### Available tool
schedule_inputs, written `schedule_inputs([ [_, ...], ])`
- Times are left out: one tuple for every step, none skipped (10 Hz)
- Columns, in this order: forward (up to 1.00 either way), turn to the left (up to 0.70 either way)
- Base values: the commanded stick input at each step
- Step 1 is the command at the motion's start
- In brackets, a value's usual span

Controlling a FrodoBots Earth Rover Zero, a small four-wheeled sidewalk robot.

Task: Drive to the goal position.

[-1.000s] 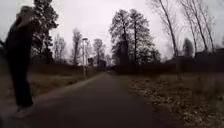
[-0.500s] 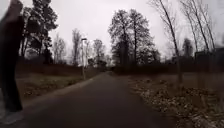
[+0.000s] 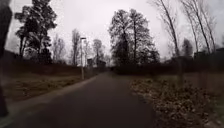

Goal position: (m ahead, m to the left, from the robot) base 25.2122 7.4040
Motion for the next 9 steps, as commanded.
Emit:
schedule_inputs([
  [0.45,0.0],
  [0.45,0.0],
  [0.45,0.09],
  [0.45,0.27],
  [0.45,0.27],
  [0.45,0.27],
  [0.45,0.27],
  [0.45,0.27],
  [0.45,0.27],
])
